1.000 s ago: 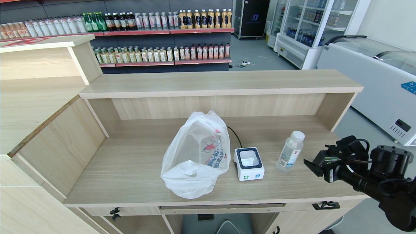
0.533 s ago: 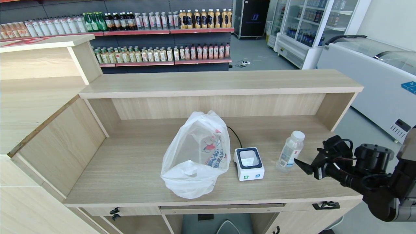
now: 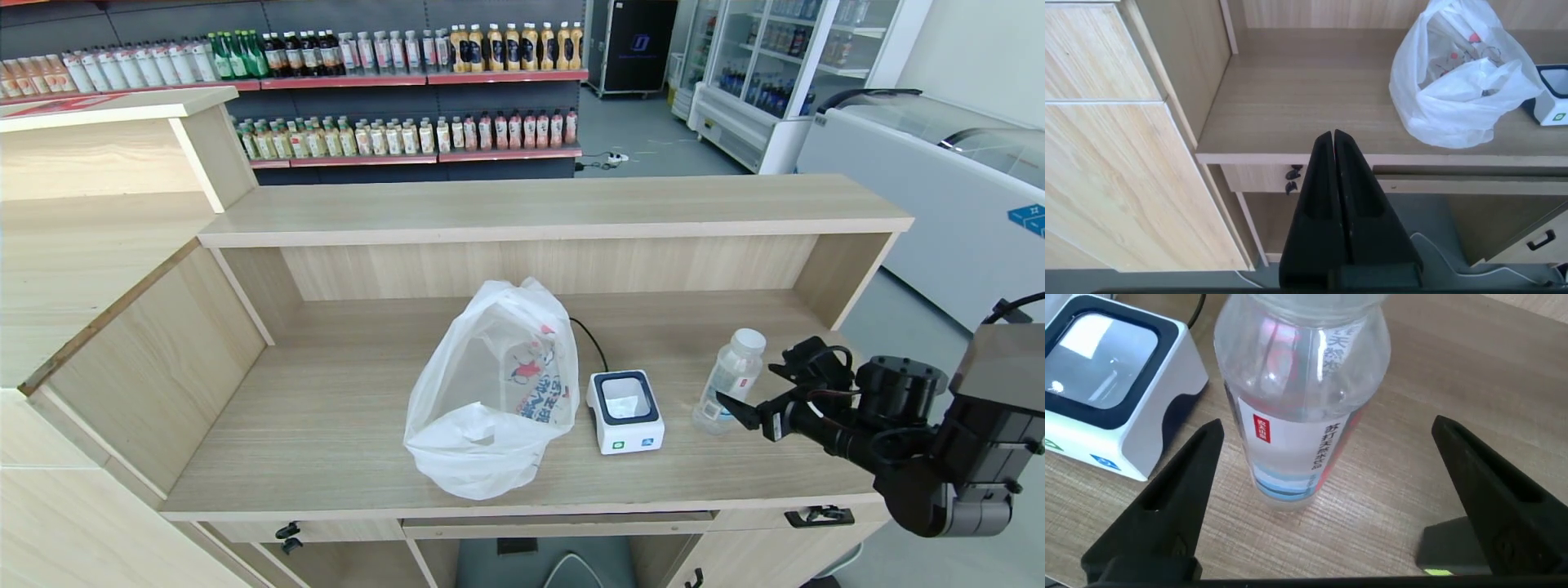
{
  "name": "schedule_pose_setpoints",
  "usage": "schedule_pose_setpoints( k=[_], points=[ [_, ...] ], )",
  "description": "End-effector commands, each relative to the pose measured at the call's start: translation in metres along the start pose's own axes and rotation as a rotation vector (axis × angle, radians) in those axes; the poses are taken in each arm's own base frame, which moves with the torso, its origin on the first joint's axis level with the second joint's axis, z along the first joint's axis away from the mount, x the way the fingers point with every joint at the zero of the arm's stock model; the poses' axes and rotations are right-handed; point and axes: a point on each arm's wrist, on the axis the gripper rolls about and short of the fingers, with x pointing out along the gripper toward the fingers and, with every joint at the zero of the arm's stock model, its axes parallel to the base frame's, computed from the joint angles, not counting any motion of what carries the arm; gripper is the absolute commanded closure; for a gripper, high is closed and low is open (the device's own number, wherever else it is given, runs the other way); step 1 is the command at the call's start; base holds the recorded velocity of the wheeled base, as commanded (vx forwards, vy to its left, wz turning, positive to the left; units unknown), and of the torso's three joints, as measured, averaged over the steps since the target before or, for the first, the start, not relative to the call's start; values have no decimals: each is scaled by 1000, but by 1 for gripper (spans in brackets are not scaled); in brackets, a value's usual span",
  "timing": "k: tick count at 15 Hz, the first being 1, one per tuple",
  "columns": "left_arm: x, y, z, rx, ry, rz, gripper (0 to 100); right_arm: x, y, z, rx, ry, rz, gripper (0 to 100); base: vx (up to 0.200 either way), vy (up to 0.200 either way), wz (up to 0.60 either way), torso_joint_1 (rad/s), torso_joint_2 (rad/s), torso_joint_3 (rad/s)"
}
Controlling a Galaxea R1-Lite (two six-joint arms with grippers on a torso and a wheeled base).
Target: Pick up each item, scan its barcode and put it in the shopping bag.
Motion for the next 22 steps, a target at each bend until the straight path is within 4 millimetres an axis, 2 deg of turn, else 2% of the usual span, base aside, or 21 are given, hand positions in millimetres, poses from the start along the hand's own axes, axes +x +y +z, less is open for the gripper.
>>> schedule_pose_setpoints(
  k=[1,6,11,22],
  points=[
    [0,0,0,-1,0,2,100,7,0,-6,2,0,18,0,0,0,0,0,0,0],
    [0,0,0,-1,0,2,100,15,1,-12,2,-21,85,0,0,0,0,0,0,0],
    [0,0,0,1,0,2,100,27,-1,-9,-11,-63,115,0,0,0,0,0,0,0],
    [0,0,0,-1,0,2,100,38,5,-10,-21,-103,192,0,0,0,0,0,0,0]
  ],
)
